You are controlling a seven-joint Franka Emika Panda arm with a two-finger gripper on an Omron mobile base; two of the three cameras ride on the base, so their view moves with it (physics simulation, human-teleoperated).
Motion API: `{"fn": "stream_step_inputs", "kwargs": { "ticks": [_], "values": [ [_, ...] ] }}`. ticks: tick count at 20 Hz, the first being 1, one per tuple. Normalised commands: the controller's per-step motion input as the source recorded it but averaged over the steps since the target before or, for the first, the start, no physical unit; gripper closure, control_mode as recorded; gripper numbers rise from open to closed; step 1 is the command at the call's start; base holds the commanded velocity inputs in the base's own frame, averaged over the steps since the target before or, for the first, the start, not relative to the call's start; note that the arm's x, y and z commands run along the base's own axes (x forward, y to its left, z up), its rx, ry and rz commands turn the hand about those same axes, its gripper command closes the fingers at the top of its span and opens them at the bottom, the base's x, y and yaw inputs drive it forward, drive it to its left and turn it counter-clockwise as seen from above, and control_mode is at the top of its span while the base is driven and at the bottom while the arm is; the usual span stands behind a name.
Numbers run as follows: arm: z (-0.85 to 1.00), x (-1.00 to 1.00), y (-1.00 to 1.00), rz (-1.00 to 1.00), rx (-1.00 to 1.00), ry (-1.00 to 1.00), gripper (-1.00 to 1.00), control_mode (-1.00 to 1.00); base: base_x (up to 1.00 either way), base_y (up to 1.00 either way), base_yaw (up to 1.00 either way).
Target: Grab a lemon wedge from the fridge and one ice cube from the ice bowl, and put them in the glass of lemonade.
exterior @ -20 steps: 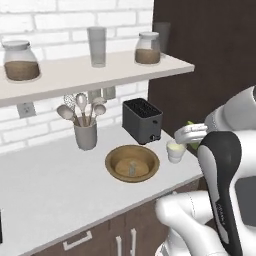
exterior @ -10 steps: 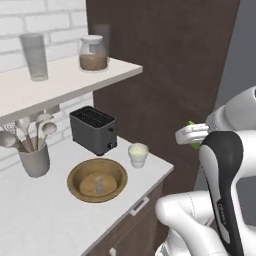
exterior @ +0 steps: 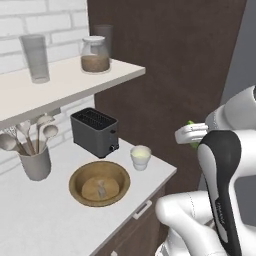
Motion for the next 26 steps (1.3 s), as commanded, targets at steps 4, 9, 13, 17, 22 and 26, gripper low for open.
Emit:
{"fn": "stream_step_inputs", "kwargs": {
  "ticks": [4, 9, 13, 17, 22, 26],
  "values": [
    [0.00, 0.00, 0.00, 0.00, 0.00, 0.00, 1.00, 1.00, 0.19, 0.19, 0.07],
    [0.00, 0.00, 0.00, 0.00, 0.00, 0.00, 1.00, 1.00, 0.38, 0.40, 0.06],
    [0.00, 0.00, 0.00, 0.00, 0.00, 0.00, 1.00, 1.00, 0.30, 0.14, 0.12],
    [-0.04, 0.13, 0.04, 0.00, 0.00, 0.03, 1.00, -1.00, 0.00, 0.00, 0.00],
    [-0.21, 0.84, 0.47, 0.06, 0.00, 0.26, 1.00, -1.00, 0.00, 0.00, 0.00],
    [-0.24, 0.72, 0.50, 0.13, -0.01, 0.24, 1.00, -1.00, 0.00, 0.00, 0.00]
  ]
}}
